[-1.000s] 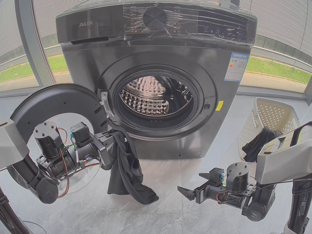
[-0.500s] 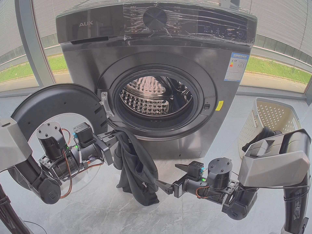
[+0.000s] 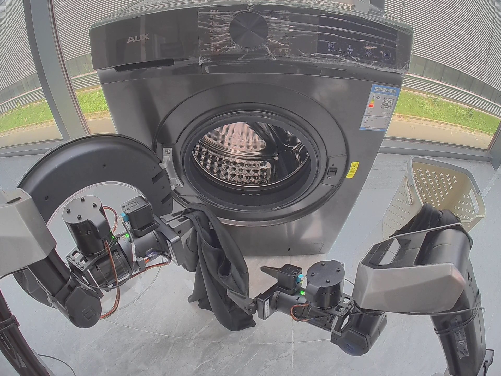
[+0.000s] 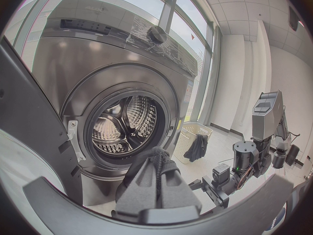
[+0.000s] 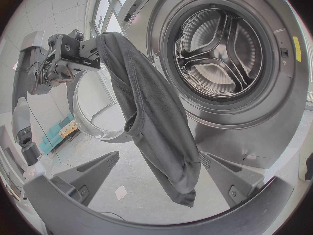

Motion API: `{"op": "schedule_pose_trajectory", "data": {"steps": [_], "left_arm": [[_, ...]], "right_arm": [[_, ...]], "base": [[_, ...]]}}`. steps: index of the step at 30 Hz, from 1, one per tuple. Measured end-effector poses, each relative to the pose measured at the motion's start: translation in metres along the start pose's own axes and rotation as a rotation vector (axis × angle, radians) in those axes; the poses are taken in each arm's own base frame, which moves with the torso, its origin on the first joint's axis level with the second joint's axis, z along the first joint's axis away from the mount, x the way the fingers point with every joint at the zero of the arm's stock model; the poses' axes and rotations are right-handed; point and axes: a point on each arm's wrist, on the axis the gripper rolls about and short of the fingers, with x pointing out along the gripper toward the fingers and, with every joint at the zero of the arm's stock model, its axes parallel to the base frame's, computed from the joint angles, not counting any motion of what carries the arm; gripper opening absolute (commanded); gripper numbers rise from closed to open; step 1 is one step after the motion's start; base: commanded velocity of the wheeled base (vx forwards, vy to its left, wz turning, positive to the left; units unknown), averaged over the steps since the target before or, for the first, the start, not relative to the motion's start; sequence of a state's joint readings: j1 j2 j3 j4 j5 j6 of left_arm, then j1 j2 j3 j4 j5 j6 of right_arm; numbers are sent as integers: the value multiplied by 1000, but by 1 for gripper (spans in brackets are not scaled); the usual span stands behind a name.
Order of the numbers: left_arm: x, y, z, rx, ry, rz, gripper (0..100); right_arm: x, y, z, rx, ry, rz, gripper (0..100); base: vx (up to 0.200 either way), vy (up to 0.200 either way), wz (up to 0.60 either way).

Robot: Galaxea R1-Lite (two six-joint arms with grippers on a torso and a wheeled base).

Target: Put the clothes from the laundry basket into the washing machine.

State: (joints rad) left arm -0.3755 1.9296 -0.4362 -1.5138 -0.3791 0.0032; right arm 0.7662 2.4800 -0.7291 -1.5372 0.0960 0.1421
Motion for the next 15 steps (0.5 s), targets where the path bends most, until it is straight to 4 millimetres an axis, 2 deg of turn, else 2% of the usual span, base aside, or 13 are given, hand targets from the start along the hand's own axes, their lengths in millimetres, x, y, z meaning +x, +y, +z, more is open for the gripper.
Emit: {"op": "schedule_pose_trajectory", "data": {"steps": [15], "left_arm": [[2, 0, 1, 2, -7, -2, 0]], "right_arm": [[40, -2, -1, 0, -27, 0, 100]], "base": [[0, 0, 0]]}}
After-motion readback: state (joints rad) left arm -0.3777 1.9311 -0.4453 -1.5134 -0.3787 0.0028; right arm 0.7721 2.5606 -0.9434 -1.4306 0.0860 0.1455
